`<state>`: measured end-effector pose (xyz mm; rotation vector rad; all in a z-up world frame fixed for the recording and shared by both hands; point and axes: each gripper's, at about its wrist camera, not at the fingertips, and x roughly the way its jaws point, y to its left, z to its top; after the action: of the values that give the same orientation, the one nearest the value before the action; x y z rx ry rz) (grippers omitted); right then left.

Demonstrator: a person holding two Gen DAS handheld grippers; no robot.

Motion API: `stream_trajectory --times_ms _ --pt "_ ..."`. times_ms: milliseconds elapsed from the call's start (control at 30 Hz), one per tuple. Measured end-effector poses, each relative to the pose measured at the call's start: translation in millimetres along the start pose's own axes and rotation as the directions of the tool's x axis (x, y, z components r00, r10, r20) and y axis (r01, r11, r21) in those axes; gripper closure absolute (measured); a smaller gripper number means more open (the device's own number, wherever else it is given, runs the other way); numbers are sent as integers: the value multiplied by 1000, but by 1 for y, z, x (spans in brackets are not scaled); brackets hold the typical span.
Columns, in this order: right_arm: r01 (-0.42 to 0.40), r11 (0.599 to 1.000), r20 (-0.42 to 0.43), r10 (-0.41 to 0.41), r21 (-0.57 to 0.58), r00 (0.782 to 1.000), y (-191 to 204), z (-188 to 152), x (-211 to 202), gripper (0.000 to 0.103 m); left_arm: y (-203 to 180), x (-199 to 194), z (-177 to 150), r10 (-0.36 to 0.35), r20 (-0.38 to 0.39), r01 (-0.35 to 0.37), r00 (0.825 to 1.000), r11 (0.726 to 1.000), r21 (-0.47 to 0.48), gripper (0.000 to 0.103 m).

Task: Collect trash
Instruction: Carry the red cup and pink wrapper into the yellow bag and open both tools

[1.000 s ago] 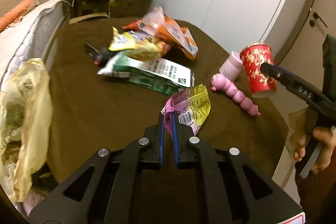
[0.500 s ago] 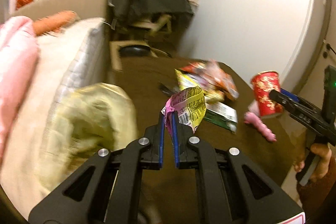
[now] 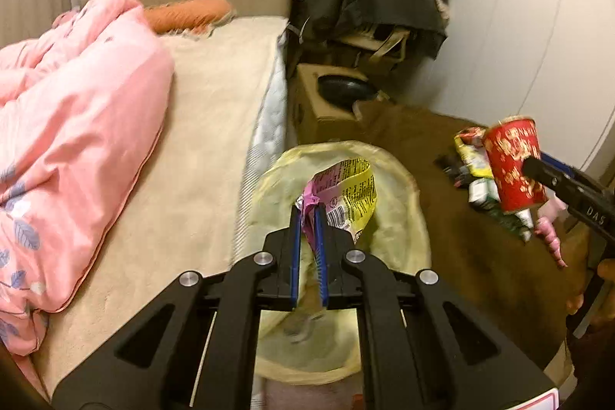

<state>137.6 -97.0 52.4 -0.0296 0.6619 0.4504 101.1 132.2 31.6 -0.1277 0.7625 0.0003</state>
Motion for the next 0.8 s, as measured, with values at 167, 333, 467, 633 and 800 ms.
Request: stream_trajectory --times_ms 167,333,467,633,800 --pt "-110 994 -78 108 -20 991 38 -2 52 53 27 22 -16 -21 -68 18 997 999 -40 96" --pt "-130 990 -168 120 -51 978 57 -18 99 53 34 47 -26 -81 -125 73 989 995 -73 96" --pt "-99 994 -225 86 -45 970 42 -30 120 53 32 71 -29 -97 -166 85 981 993 -79 96" --pt "-67 997 -264 52 -48 963 28 -43 131 53 31 99 -34 -87 -218 73 972 995 -72 96" --pt "-75 995 -266 53 -71 962 22 -49 131 53 29 111 -30 -92 -236 74 967 994 -85 96"
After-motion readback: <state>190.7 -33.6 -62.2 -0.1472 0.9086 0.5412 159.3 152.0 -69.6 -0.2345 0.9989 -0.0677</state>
